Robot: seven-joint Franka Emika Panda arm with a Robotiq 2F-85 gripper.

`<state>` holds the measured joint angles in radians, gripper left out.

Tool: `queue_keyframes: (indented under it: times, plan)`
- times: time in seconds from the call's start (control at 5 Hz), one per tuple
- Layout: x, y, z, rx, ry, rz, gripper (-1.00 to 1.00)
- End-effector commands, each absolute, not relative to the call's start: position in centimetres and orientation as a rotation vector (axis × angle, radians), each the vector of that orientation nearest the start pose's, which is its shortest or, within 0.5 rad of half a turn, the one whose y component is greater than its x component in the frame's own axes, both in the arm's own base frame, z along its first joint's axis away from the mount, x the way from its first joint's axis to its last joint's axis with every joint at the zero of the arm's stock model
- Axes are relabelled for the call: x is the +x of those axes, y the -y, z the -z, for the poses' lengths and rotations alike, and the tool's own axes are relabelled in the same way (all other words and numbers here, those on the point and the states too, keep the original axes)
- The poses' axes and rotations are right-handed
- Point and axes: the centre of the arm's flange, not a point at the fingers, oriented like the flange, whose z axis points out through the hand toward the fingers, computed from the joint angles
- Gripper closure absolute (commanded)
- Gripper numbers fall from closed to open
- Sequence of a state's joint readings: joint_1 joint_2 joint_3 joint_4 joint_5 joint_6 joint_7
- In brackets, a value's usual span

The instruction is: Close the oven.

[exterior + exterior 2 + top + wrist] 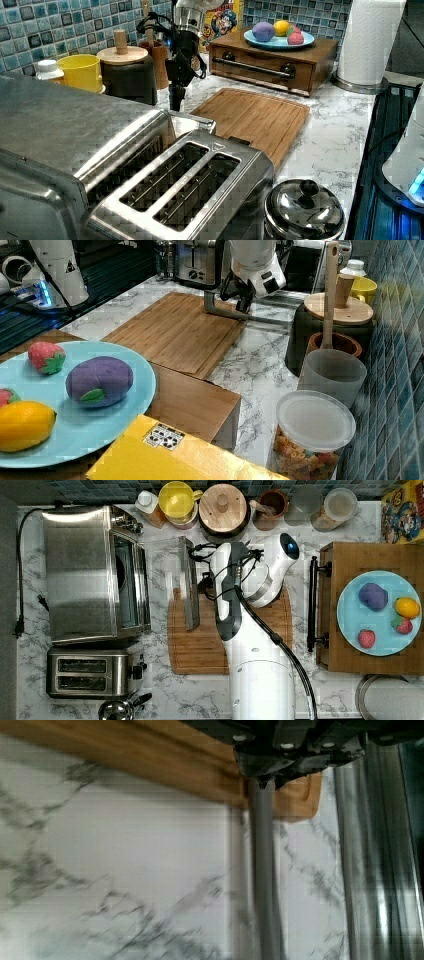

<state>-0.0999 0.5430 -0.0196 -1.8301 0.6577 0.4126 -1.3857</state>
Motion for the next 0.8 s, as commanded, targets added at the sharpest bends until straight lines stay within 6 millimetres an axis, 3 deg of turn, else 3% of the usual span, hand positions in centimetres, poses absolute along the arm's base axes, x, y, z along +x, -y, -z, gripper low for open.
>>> queue_keyframes:
  times: [0.2,0.4,0.6,0.8]
  plan:
    - [62.8,-4.1,-24.3,-2.525,0.182,-0.196,1.00]
    - [62.6,-4.3,-24.0,-2.531,0.154,-0.164,1.00]
    - [62.5,-4.5,-24.9,-2.476,0.089,-0.150,1.00]
    - [62.4,-6.5,-25.6,-2.424,0.082,-0.183,1.00]
